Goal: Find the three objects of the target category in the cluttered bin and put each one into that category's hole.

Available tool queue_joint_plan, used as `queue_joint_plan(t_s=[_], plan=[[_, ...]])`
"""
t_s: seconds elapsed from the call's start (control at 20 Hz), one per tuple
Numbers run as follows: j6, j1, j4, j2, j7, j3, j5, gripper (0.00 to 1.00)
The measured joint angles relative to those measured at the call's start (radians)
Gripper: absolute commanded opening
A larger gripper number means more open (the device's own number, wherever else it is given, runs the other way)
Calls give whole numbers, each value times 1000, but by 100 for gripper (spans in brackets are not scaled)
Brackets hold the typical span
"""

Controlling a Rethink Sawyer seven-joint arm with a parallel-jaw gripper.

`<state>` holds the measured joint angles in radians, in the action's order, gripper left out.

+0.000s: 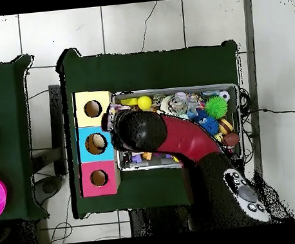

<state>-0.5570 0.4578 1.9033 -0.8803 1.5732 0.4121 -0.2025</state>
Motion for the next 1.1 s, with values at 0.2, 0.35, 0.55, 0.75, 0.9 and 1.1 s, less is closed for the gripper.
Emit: queue_joint_plan(t_s=[0.2, 0.35, 0.55, 0.75, 0.9, 1.1], plan=[[0, -54, -25, 0, 0, -2, 0, 0], [0, -81, -38, 0, 0, -4, 0, 0], [0, -112, -60, 2, 0, -7, 0, 0], [0, -137, -92, 10, 0, -12, 1, 0], [0, -144, -108, 19, 0, -17, 1, 0], [0, -156, -139, 33, 0, -44, 1, 0]])
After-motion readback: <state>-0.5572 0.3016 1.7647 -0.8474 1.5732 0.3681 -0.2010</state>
